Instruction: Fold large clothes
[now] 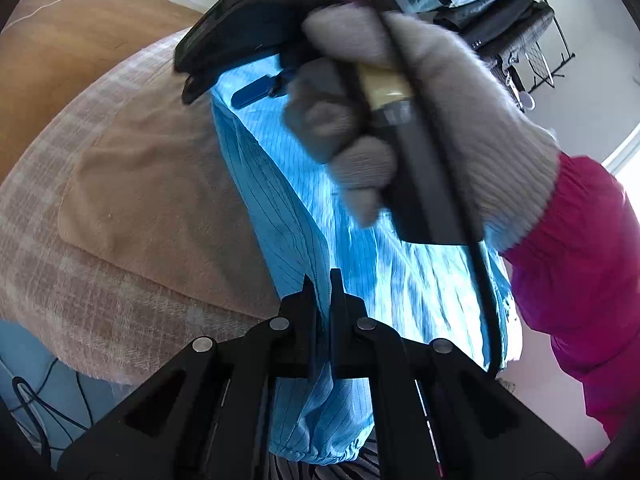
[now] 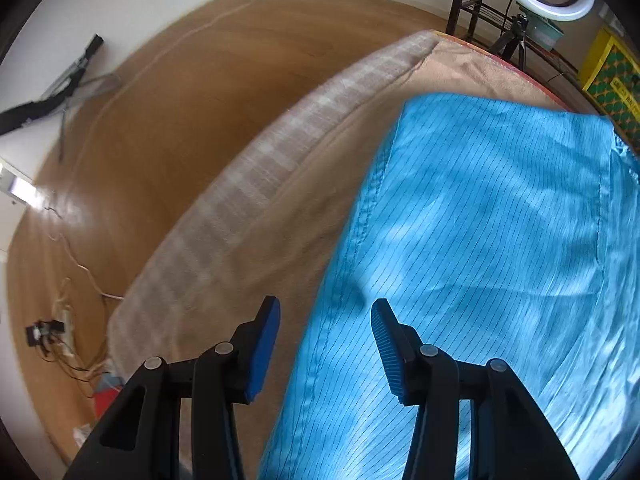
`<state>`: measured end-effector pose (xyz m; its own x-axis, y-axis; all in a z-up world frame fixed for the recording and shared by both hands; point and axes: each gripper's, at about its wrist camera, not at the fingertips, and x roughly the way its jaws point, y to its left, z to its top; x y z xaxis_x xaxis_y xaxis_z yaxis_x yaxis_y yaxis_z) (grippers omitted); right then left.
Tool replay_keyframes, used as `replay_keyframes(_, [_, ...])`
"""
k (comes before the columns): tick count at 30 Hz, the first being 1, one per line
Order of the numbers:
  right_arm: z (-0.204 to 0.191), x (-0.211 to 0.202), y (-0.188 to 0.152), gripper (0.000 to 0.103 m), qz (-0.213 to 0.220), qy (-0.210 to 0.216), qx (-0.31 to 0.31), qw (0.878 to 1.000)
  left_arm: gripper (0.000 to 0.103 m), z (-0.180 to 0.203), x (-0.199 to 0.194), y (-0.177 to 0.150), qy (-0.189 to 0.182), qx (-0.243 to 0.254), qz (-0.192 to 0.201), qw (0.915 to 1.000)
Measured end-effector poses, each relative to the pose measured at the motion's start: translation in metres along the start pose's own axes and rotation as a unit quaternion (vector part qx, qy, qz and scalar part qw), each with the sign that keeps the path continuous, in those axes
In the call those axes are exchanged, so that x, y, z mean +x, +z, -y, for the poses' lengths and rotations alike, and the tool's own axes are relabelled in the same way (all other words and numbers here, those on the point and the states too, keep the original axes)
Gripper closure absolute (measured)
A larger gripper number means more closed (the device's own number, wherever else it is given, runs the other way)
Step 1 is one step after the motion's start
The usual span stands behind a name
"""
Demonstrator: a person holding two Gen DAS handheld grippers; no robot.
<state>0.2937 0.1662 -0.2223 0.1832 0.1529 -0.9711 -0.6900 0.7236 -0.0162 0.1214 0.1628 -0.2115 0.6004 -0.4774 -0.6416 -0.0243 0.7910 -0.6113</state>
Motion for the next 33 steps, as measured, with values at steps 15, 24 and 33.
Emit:
replay_keyframes(15, [0.055, -0.011, -0.013, 0.103, 0.043, 0.086, 0.085, 0.992, 0.102, 0.043, 0.009, 0.019, 0.007, 0.045, -0.001, 0.999])
replay_keyframes(24, [0.117, -0.063, -0.043, 0.103, 0.125, 0.182, 0.16, 0.962, 0.102, 0.093, 0.017, 0.016, 0.018, 0.119, -0.013, 0.9926])
replay_keyframes(33, [0.23, -0.084, -0.126, 0.103, 0.2, 0.259, 0.289, 0.9, 0.102, 0.155, 0.06, -0.005, 0.017, 0.206, -0.067, 0.9762])
